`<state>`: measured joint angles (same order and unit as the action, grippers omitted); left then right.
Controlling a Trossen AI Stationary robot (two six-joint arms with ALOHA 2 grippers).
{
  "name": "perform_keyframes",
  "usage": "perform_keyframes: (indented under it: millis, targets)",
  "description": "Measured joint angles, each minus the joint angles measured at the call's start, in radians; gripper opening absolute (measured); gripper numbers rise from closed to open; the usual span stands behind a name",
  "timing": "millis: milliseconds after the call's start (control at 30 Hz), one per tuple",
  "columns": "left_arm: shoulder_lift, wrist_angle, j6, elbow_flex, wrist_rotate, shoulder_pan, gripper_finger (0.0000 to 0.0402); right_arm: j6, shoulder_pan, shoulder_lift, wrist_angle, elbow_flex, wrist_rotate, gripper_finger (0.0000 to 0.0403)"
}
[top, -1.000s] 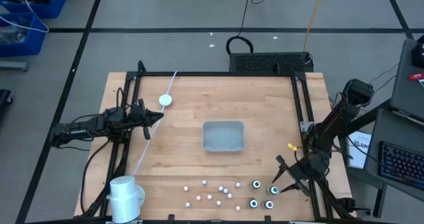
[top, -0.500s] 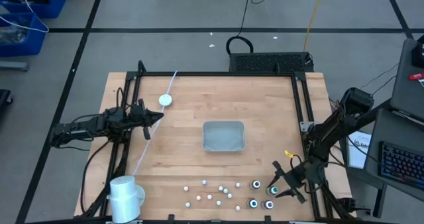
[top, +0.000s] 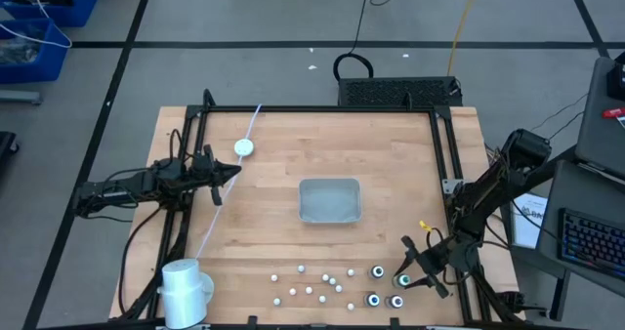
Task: Pick & Place food coloring
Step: Put the large green food coloring bottle into the gray container
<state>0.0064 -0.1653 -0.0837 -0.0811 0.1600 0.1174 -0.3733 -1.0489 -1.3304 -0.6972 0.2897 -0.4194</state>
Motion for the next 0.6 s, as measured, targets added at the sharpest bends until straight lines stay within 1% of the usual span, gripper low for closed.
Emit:
perform_keyframes:
  millis: [133,300,400,533,600]
  targets:
    - [0.000,0.001,0.000,0.000,0.000,0.000,0.0021,0.000,0.000,0.000,-0.001,0.000,0.000,0.0152]
    - [0.000,0.001,0.000,0.000,0.000,0.000,0.0021,0.000,0.000,0.001,-0.006,0.000,-0.006,0.0109]
    - [0.000,0.001,0.001,0.000,0.000,0.000,0.0021,0.016,0.000,0.001,-0.005,-0.001,-0.048,0.0108]
    - [0.000,0.001,0.001,0.000,0.000,0.000,0.0021,0.048,0.000,0.002,0.007,-0.001,-0.060,0.0108]
    - [0.000,0.001,0.001,0.000,0.000,0.000,0.0021,0.090,-0.001,0.019,0.030,-0.001,-0.103,0.0108]
